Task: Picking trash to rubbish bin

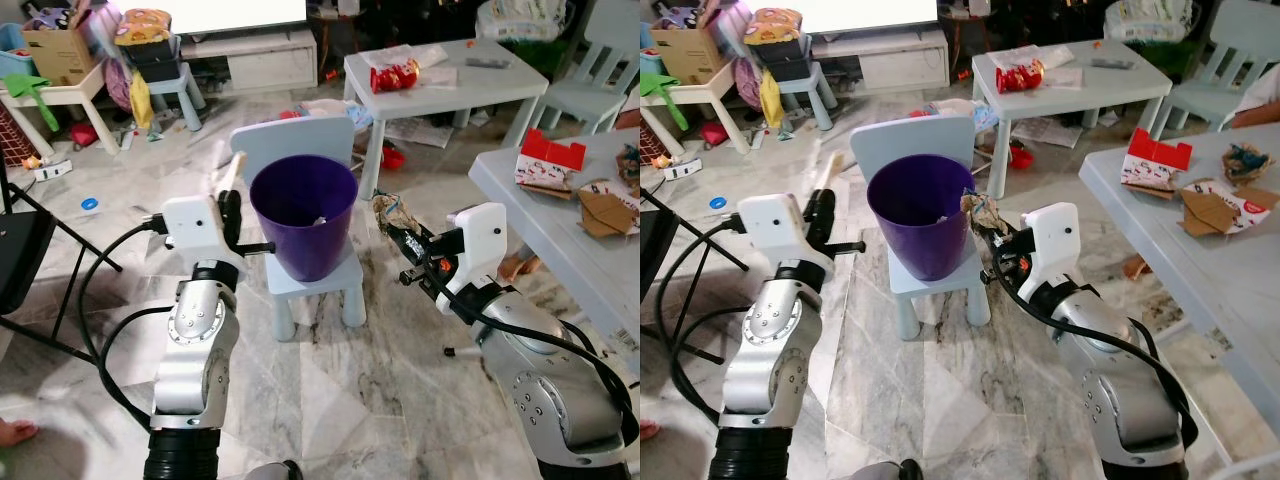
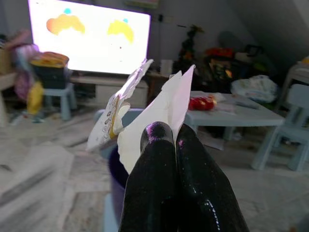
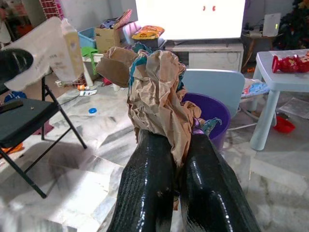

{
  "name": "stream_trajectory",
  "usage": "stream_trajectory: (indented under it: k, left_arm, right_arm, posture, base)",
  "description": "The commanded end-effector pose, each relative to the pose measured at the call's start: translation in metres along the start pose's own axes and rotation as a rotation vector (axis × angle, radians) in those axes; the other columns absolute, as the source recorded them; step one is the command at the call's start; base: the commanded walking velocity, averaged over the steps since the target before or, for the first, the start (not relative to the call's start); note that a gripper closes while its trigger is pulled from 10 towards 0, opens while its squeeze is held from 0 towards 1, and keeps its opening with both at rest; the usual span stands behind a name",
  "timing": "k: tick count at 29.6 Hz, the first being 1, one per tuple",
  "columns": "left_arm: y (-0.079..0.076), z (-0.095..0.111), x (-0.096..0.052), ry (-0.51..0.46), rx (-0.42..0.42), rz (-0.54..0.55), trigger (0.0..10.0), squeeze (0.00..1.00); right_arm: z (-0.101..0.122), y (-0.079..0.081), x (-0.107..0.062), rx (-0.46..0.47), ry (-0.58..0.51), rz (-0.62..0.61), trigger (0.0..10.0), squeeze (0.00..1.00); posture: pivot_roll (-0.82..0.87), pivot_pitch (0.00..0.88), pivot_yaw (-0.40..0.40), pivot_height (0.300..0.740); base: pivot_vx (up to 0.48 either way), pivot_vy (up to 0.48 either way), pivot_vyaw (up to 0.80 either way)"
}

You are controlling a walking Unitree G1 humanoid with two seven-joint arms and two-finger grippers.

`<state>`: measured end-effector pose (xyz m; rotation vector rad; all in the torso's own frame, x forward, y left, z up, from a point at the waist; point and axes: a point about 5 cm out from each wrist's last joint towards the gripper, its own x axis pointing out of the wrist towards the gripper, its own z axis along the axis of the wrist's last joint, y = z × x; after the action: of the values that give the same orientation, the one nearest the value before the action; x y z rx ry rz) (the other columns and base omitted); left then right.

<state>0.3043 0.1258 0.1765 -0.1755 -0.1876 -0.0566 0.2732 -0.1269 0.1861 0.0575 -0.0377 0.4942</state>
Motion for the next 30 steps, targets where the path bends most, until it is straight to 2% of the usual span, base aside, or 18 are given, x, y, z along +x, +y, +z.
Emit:
stream_trajectory:
  k: [1,8,30]
  left_arm:
    - [0.0017,-0.0012,0.0007,0.007,0.0,0.004,0.0,0.0]
    - [-0.0007,0.0018,0.0008,-0.008,-0.018,-0.015,0.0,0.0]
    - [-0.0004,-0.0019,-0.0017,0.004,-0.025,-0.011,0.0,0.0]
  right_arm:
    - [0.0023,0.0002,-0.0004,-0.015,-0.014,-0.002,0.0,0.0]
    - [0.0034,0.0025,0.0007,-0.025,-0.023,0.004,0.0,0.0]
    - [0.0031,0.0098,0.0014,-0.051,-0.032,0.05,0.0,0.0]
  posture:
    - [0.0,0.099,0.025,0.74]
    - [0.0,0.1,0.028,0.74]
    - [0.0,0.109,0.021,0.74]
  base:
    - [0.0,0.0,0.0]
    - [0.114,0.0,0.0]
    - [0.276,0.0,0.0]
